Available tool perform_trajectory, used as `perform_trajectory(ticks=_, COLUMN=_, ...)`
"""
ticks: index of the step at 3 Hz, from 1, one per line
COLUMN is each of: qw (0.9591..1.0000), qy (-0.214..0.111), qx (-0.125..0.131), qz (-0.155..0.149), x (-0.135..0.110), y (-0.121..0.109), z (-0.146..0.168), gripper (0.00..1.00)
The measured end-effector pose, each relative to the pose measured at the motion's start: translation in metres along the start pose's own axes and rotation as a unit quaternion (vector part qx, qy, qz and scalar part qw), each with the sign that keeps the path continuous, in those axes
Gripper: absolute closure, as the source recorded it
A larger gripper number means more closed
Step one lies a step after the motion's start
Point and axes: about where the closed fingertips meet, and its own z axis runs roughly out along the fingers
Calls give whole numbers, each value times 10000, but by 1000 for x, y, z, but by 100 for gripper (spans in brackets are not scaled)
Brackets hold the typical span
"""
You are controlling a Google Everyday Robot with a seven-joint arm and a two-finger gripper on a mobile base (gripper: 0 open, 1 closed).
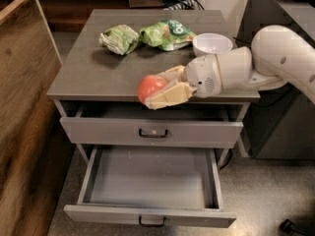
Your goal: Place apple into middle drawer
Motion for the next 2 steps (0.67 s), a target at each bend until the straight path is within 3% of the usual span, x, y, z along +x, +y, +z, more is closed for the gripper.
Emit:
perform_trajectory(ticks=1, qw=9977, qy=151, qx=-578, qz=320, x=34, y=38, z=26, gripper=100)
perform_trajectory(ticks=2, qw=9893, qy=950, qx=-743, qz=818, x=94, y=73, z=55, gripper=100)
